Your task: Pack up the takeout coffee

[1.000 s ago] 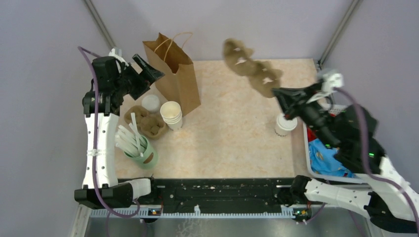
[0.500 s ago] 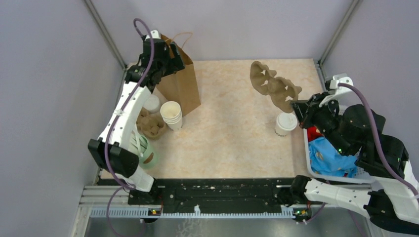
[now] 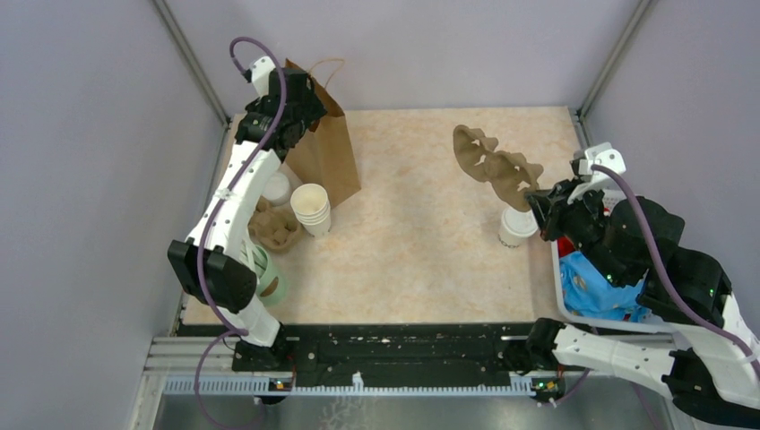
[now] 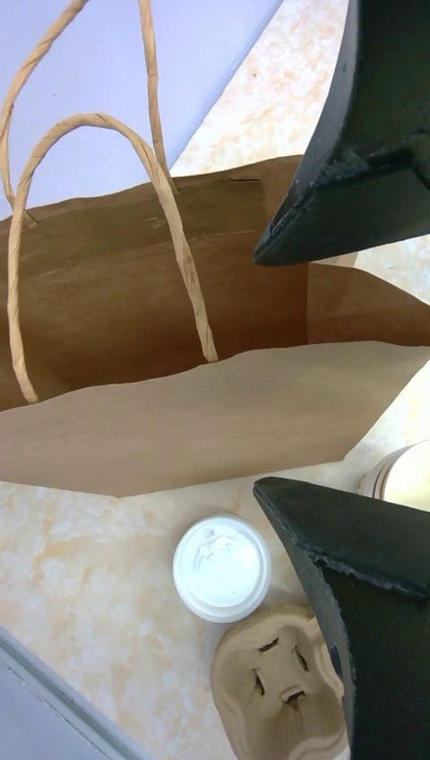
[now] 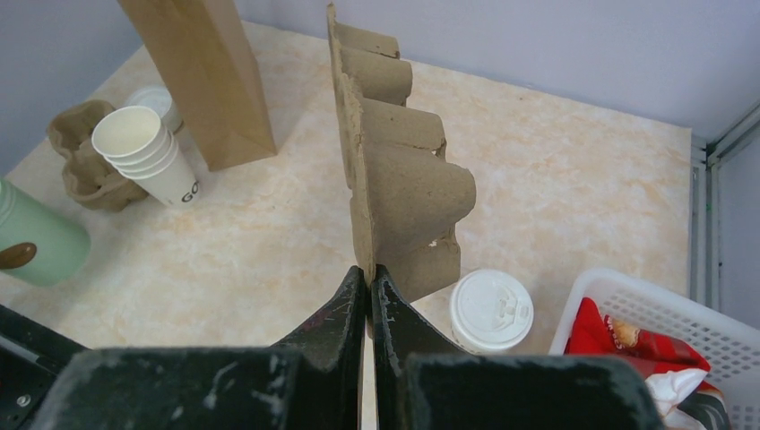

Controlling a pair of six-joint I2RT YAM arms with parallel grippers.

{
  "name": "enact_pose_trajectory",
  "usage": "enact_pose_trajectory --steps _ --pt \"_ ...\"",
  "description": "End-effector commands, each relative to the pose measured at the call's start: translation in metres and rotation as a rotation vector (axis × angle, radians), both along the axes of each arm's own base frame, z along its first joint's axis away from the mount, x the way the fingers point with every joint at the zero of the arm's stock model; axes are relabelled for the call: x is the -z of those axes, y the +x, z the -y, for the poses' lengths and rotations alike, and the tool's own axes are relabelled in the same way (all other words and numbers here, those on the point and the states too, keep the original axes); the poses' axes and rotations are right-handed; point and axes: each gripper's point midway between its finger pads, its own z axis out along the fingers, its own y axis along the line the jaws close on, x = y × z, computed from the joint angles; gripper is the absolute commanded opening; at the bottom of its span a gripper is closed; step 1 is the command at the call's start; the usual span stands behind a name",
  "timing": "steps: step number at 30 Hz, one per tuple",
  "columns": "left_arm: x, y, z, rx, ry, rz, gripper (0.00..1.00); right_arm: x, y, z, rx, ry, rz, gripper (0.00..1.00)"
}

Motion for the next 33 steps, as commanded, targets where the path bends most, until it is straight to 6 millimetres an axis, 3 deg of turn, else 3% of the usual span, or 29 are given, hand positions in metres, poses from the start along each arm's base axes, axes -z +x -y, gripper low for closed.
enact_pose_trajectory --steps 1,4,7,11,13,17,22,27,33 --pt "-0.024 0.013 0.002 -0.012 -0.023 0.085 0.89 -0.011 -0.001 0.003 -0.005 0.023 0.041 0.00" --pt "-0.013 0.015 -0.002 -0.039 -0.001 0.047 0.75 -0.013 -0.001 0.003 -0.007 0.023 0.043 0.00" --pt "-0.002 0.020 -0.003 -0.053 0.011 0.012 0.66 -0.017 -0.002 0.004 -0.006 0.031 0.048 0.00" --pt "-0.002 0.031 0.006 -0.002 0.010 0.014 0.39 -0.022 -0.004 0.006 -0.006 0.038 0.052 0.00" --pt "-0.011 0.037 0.019 0.071 -0.003 0.036 0.27 -0.024 -0.005 0.008 -0.001 0.047 0.052 0.00" --pt "-0.033 0.038 0.064 0.341 -0.064 0.102 0.19 -0.028 -0.007 0.015 0.027 0.095 0.042 0.00" --pt "-0.045 0.006 0.118 0.679 -0.175 0.103 0.07 -0.037 -0.011 0.021 0.040 0.158 0.049 0.00" --pt "-0.028 -0.040 0.147 0.942 -0.197 0.017 0.01 -0.040 -0.012 0.020 0.036 0.179 0.045 0.00" --pt "-0.014 -0.098 0.167 1.216 -0.241 -0.031 0.00 -0.052 -0.013 0.014 0.011 0.187 0.042 0.00"
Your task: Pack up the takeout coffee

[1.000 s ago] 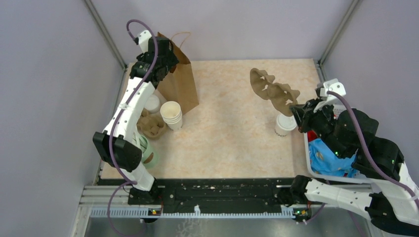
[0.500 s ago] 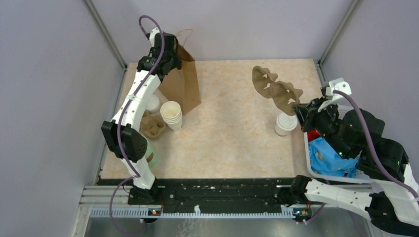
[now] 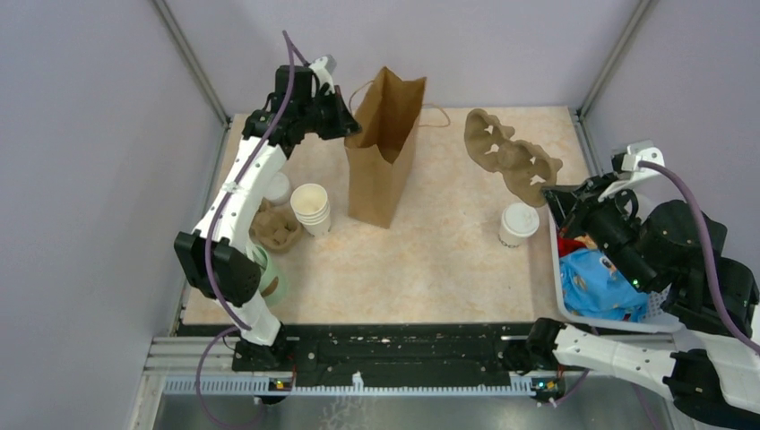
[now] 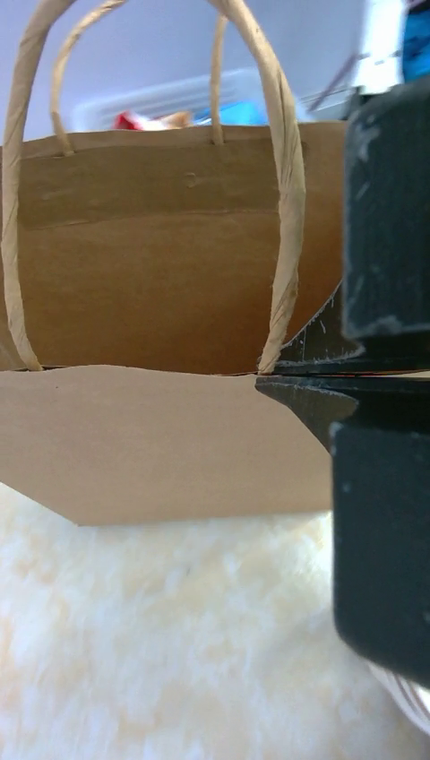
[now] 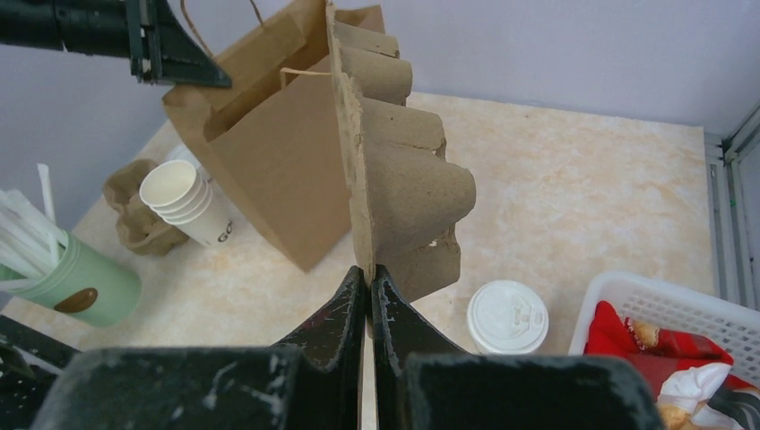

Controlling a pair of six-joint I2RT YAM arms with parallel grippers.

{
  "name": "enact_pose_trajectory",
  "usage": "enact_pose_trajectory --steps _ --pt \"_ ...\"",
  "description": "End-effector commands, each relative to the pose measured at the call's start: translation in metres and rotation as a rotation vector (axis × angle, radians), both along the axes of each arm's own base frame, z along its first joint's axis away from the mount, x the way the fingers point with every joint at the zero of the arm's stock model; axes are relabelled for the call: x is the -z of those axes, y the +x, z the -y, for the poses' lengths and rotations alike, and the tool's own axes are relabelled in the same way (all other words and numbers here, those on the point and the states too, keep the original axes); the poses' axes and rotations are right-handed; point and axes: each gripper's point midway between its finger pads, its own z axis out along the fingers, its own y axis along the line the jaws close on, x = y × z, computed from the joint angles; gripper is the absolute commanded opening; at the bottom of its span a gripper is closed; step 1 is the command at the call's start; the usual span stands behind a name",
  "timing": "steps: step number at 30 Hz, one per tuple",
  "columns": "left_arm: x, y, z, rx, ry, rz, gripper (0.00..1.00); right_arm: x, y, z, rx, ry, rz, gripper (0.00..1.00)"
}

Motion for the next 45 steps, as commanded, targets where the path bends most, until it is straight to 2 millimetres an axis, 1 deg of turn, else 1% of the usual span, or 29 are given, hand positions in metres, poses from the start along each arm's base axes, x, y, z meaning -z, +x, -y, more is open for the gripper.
enact_pose_trajectory --steps 1,3,6,8,10,13,14,15,16,17,18,19,20,21,22,23,25,26,28,29,30,33,35,40,41,44,45 --pt "-0.018 -0.062 0.024 0.303 -0.066 0.042 0.00 -0.025 -0.002 -0.005 -0.024 0.054 0.019 0.00" --pt "-0.012 -0.077 0.026 0.356 -0.047 0.040 0.00 -0.036 -0.003 -0.005 -0.030 0.066 0.021 0.00" --pt "-0.002 -0.091 0.024 0.397 -0.003 0.040 0.00 -0.052 -0.007 -0.001 -0.029 0.095 0.012 0.00" --pt "0.003 -0.093 0.020 0.405 0.046 0.063 0.00 -0.062 -0.010 -0.001 -0.040 0.124 0.014 0.00" --pt "0.005 -0.091 0.017 0.400 0.086 0.085 0.01 -0.067 -0.012 -0.005 -0.064 0.139 0.011 0.00" --pt "0.008 -0.083 0.013 0.372 0.120 0.098 0.05 -0.061 -0.013 -0.021 -0.113 0.115 -0.031 0.00" --pt "0.009 -0.080 0.013 0.357 0.127 0.087 0.13 -0.056 -0.013 -0.028 -0.134 0.101 -0.054 0.00" --pt "0.010 -0.075 0.011 0.331 0.138 0.072 0.19 -0.051 -0.013 -0.035 -0.152 0.089 -0.084 0.00" --pt "0.006 -0.070 0.010 0.301 0.143 0.061 0.25 -0.045 -0.012 -0.042 -0.162 0.072 -0.118 0.00" --pt "0.006 -0.068 0.006 0.260 0.152 0.039 0.37 -0.038 -0.012 -0.047 -0.171 0.049 -0.150 0.00" --pt "0.001 -0.065 0.002 0.207 0.159 0.027 0.42 -0.031 -0.010 -0.052 -0.163 0.032 -0.191 0.00" --pt "-0.006 -0.063 -0.004 0.149 0.163 0.018 0.43 -0.024 -0.006 -0.052 -0.130 0.021 -0.229 0.00" --pt "-0.008 -0.064 -0.015 0.069 0.182 -0.024 0.46 -0.015 -0.002 -0.047 -0.066 0.004 -0.269 0.00" --pt "-0.014 -0.064 -0.026 -0.016 0.198 -0.049 0.53 -0.006 0.003 -0.041 -0.002 -0.019 -0.304 0.00" --pt "-0.019 -0.066 -0.035 -0.090 0.202 -0.074 0.65 0.000 0.006 -0.036 0.050 -0.049 -0.329 0.00" --pt "-0.026 -0.069 -0.043 -0.158 0.192 -0.088 0.73 0.007 0.010 -0.032 0.094 -0.080 -0.349 0.00" --pt "-0.037 -0.079 -0.054 -0.267 0.144 -0.111 0.87 0.015 0.018 -0.026 0.162 -0.132 -0.350 0.00" --pt "-0.043 -0.086 -0.058 -0.311 0.112 -0.118 0.93 0.015 0.021 -0.022 0.193 -0.140 -0.342 0.00" --pt "-0.049 -0.103 -0.066 -0.395 0.043 -0.152 0.96 0.011 0.025 -0.013 0.240 -0.157 -0.314 0.00" --pt "-0.050 -0.114 -0.069 -0.442 -0.003 -0.194 0.95 0.010 0.027 -0.009 0.259 -0.168 -0.302 0.00" --pt "-0.050 -0.123 -0.068 -0.443 -0.033 -0.218 0.93 0.009 0.029 -0.005 0.278 -0.177 -0.293 0.00" --pt "-0.040 -0.148 -0.060 -0.431 -0.089 -0.309 0.89 0.009 0.031 -0.002 0.284 -0.220 -0.277 0.00" --pt "-0.036 -0.159 -0.051 -0.410 -0.098 -0.343 0.85 0.005 0.030 0.001 0.282 -0.220 -0.265 0.00" --pt "-0.029 -0.167 -0.038 -0.433 -0.092 -0.362 0.81 -0.019 0.019 -0.010 0.158 -0.065 -0.214 0.00" --pt "-0.026 -0.164 -0.039 -0.452 -0.082 -0.352 0.80 -0.022 0.017 -0.013 0.136 -0.032 -0.210 0.00" --pt "-0.019 -0.161 -0.029 -0.477 -0.076 -0.378 0.79 -0.022 0.012 -0.017 0.103 0.019 -0.205 0.00" --pt "-0.016 -0.165 -0.023 -0.490 -0.058 -0.396 0.79 -0.019 0.012 -0.016 0.105 0.022 -0.209 0.00"
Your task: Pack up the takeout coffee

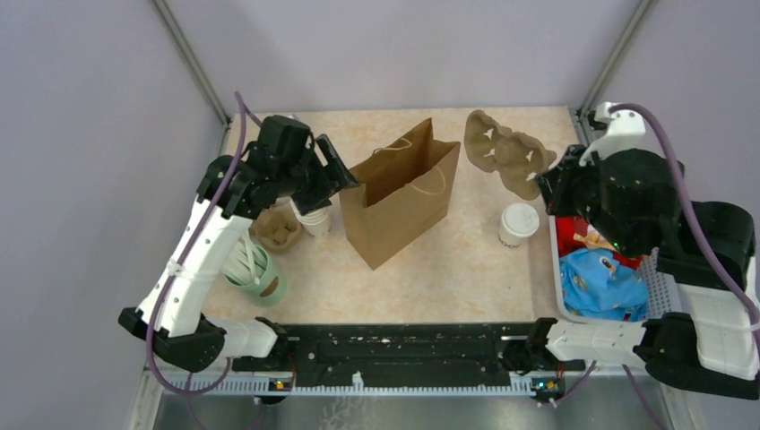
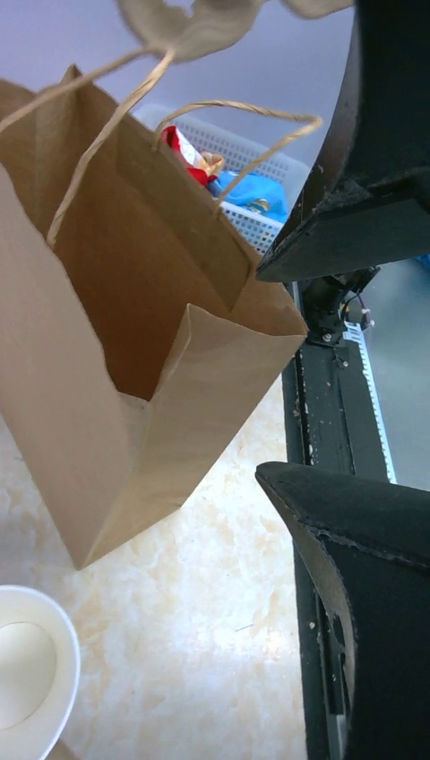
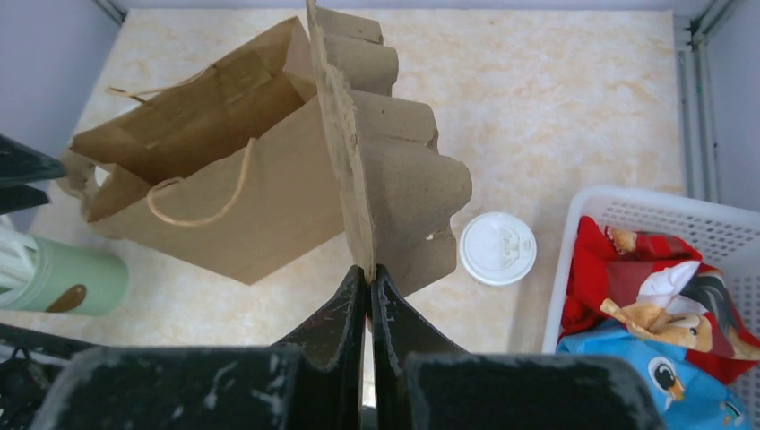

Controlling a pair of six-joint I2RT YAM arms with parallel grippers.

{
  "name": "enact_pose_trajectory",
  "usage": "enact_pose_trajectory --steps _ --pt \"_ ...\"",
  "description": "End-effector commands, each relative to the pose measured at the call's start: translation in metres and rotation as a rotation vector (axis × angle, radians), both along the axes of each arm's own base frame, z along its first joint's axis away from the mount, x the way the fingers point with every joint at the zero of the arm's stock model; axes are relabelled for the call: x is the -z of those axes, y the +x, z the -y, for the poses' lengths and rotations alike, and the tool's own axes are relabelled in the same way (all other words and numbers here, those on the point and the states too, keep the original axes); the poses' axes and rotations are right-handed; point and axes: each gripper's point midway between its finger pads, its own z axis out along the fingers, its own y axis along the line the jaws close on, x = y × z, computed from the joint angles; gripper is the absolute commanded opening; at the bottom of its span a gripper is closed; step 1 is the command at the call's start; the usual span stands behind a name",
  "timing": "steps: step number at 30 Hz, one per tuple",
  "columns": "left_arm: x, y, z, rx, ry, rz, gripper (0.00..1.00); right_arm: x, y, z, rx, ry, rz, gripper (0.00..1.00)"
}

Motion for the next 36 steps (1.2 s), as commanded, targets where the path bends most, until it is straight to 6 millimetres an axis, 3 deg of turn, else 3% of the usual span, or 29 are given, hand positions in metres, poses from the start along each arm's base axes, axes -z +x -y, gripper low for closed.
enact_pose_trajectory --steps 1,5,7,9,14,16,22,29,32,36 --pt "0.007 0.003 0.013 -0.109 0.032 -0.042 0.79 -0.011 -0.005 -0.003 -0.037 0.097 0.038 0.00" --pt "0.012 0.005 0.022 -0.160 0.090 -0.083 0.78 -0.005 -0.009 -0.002 -0.042 0.102 0.026 0.00" --pt "0.015 0.008 0.029 -0.181 0.091 -0.097 0.72 -0.004 -0.010 -0.002 -0.048 0.106 0.022 0.00" --pt "0.018 0.013 0.028 -0.208 0.111 -0.100 0.68 -0.004 -0.011 -0.002 -0.052 0.111 0.024 0.00" --pt "0.025 0.023 0.027 -0.233 0.166 -0.101 0.67 -0.004 -0.013 -0.001 -0.058 0.129 0.031 0.00" --pt "0.027 0.027 0.027 -0.242 0.176 -0.101 0.60 -0.002 -0.014 0.000 -0.057 0.133 0.032 0.00" --pt "0.037 0.030 0.036 -0.221 0.215 -0.105 0.57 0.001 -0.016 0.007 -0.047 0.136 0.040 0.00" --pt "0.038 0.035 0.031 -0.203 0.287 -0.063 0.43 -0.001 -0.016 0.012 -0.047 0.107 0.058 0.00" --pt "0.029 0.040 0.032 -0.172 0.311 -0.019 0.25 0.000 -0.017 0.011 -0.068 0.090 0.069 0.00" --pt "0.019 0.042 0.031 -0.119 0.347 0.029 0.15 -0.007 -0.022 0.006 -0.144 0.078 0.095 0.00"
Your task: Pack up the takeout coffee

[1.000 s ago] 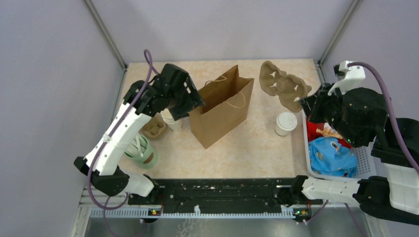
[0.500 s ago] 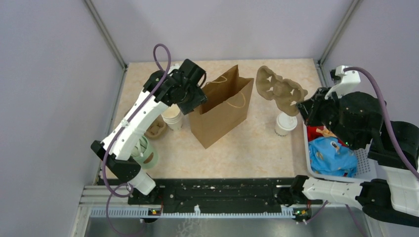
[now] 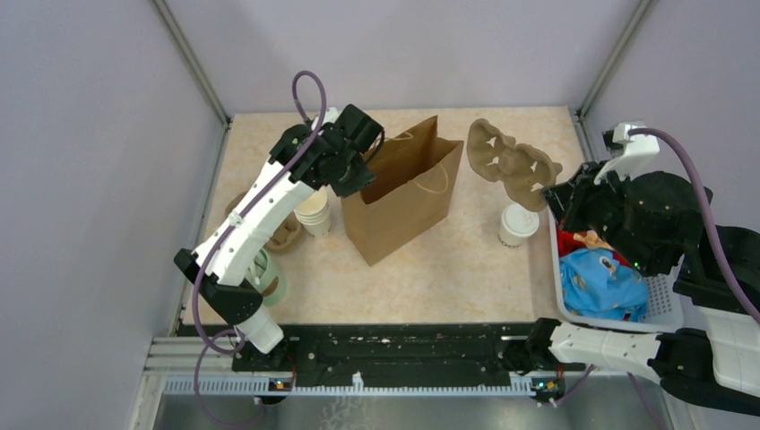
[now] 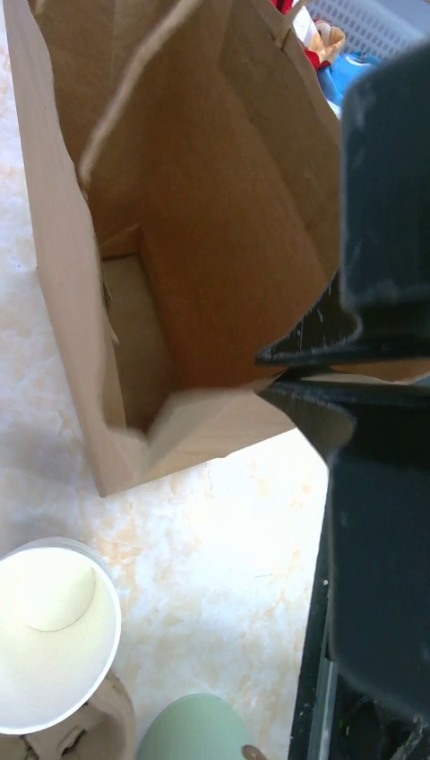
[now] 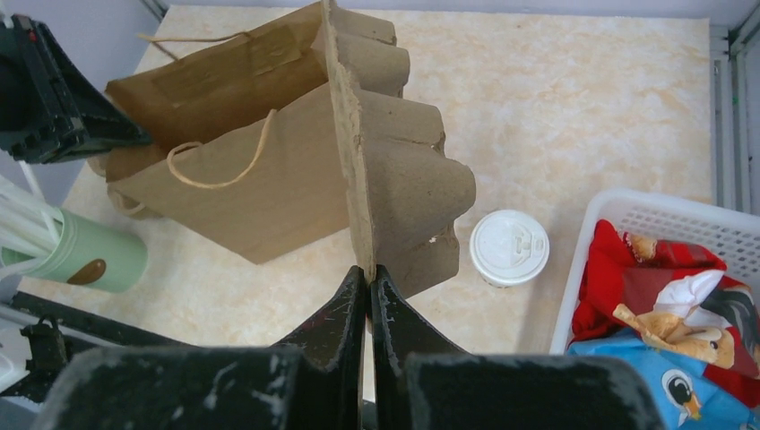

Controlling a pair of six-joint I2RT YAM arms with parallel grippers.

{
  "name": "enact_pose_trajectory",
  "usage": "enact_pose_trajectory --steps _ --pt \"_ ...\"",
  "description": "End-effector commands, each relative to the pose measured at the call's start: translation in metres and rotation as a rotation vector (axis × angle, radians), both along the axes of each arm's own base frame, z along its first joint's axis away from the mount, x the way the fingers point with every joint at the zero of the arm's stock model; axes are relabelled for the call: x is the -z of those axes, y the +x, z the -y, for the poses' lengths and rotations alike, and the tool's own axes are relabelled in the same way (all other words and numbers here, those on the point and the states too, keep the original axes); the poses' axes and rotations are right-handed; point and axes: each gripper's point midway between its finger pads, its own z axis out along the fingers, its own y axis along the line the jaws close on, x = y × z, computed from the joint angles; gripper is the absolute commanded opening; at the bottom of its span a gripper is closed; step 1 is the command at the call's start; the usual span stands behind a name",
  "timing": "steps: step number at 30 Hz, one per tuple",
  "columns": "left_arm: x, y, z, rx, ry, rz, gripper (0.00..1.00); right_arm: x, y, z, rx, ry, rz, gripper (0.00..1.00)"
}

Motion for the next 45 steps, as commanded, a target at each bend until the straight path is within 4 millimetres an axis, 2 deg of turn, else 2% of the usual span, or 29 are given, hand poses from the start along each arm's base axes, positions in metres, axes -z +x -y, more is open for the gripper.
enact_pose_trajectory --steps 1,3,8,13,19,23,27,29,33,36,40,45 --pt "-0.021 0.006 -0.005 0.072 0.060 0.087 0.08 -0.018 -0.005 -0.008 -0.096 0.013 0.070 0.00" --pt "-0.026 0.007 0.000 0.133 0.057 0.111 0.00 -0.022 -0.010 -0.011 -0.141 0.015 0.077 0.00" --pt "-0.048 0.010 0.025 0.371 0.011 0.285 0.00 -0.026 -0.026 -0.015 -0.218 0.061 0.053 0.00" --pt "-0.057 0.017 0.036 0.549 0.053 0.450 0.00 -0.024 -0.038 -0.003 -0.174 0.139 -0.024 0.00" --pt "-0.059 0.022 0.036 0.635 0.120 0.590 0.00 -0.019 -0.053 -0.009 -0.209 0.231 -0.098 0.00" --pt "-0.052 0.025 0.029 0.618 0.135 0.733 0.00 -0.018 -0.063 -0.033 -0.313 0.308 -0.135 0.00" --pt "-0.041 0.024 0.023 0.582 0.120 0.772 0.00 -0.013 -0.079 -0.062 -0.442 0.381 -0.212 0.00" --pt "-0.030 0.023 0.018 0.556 0.120 0.754 0.00 -0.004 -0.088 -0.072 -0.485 0.407 -0.273 0.00" --pt "-0.014 0.016 0.016 0.536 0.073 0.725 0.00 0.027 -0.106 -0.095 -0.566 0.441 -0.436 0.00" --pt "-0.002 0.009 0.015 0.537 0.046 0.707 0.00 0.038 -0.119 -0.107 -0.643 0.431 -0.519 0.00" --pt "0.008 0.001 0.015 0.544 0.008 0.694 0.00 0.037 -0.103 -0.097 -0.512 0.432 -0.507 0.00" --pt "0.012 -0.007 0.019 0.572 -0.036 0.693 0.00 0.054 -0.080 -0.088 -0.323 0.433 -0.524 0.00"
